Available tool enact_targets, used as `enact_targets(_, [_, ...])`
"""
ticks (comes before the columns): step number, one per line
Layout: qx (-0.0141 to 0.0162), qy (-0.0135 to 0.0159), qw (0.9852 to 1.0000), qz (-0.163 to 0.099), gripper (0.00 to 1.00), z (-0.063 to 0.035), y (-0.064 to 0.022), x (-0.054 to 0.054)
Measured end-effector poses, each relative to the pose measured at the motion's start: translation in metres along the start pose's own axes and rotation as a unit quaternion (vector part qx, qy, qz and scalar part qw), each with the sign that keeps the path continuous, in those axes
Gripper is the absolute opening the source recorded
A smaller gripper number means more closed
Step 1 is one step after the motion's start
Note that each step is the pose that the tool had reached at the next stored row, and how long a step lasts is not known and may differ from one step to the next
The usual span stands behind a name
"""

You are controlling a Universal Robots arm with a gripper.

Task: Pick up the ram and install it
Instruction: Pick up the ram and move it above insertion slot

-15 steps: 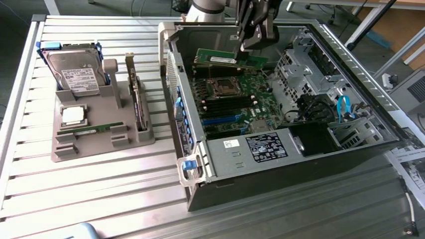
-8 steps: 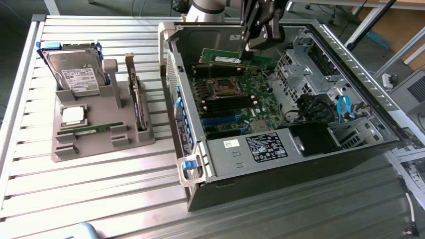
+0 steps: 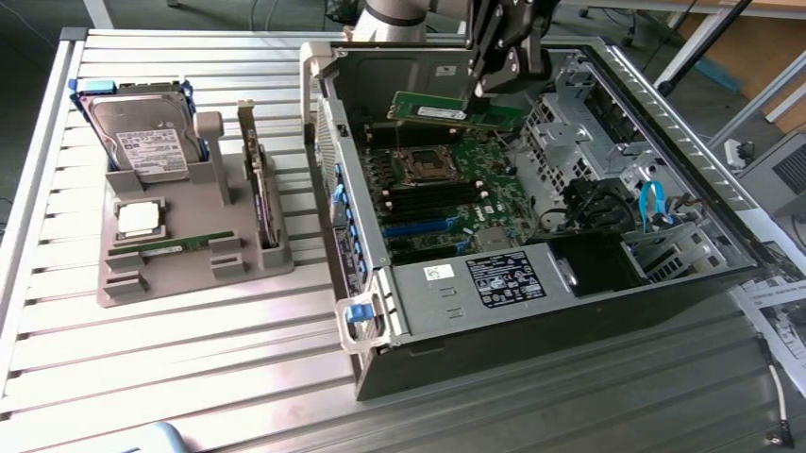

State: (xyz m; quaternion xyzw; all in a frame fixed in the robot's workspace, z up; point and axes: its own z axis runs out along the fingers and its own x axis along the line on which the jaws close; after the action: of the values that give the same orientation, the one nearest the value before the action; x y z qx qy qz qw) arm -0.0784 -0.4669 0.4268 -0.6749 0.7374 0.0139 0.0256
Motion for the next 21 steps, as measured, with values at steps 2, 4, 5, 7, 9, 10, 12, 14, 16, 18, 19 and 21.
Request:
enact_targets(2, [0.0000, 0.0000, 1.0000, 0.000, 0.13, 0.0000, -0.0015, 0.000])
enact_targets(4, [0.0000, 0.0000, 1.0000, 0.000, 0.13, 0.0001, -0.0029, 0.000])
enact_targets(5, [0.0000, 0.0000, 1.0000, 0.000, 0.13, 0.0001, -0.0043, 0.000])
enact_targets(7, [0.0000, 0.0000, 1.0000, 0.000, 0.13, 0.0001, -0.0072, -0.001])
enact_targets(9, [0.0000, 0.0000, 1.0000, 0.000, 0.13, 0.0002, -0.0110, -0.001])
enact_targets(10, [0.0000, 0.0000, 1.0000, 0.000, 0.13, 0.0002, -0.0124, -0.001])
enact_targets(12, [0.0000, 0.0000, 1.0000, 0.000, 0.13, 0.0003, -0.0155, -0.001])
enact_targets(14, [0.0000, 0.0000, 1.0000, 0.000, 0.13, 0.0004, -0.0195, -0.002])
enact_targets(16, [0.0000, 0.0000, 1.0000, 0.000, 0.13, 0.0004, -0.0228, -0.002])
enact_targets(18, [0.0000, 0.0000, 1.0000, 0.000, 0.13, 0.0005, -0.0255, -0.002])
enact_targets(19, [0.0000, 0.0000, 1.0000, 0.000, 0.13, 0.0005, -0.0269, -0.002])
enact_targets(21, [0.0000, 0.0000, 1.0000, 0.000, 0.13, 0.0006, -0.0306, -0.003])
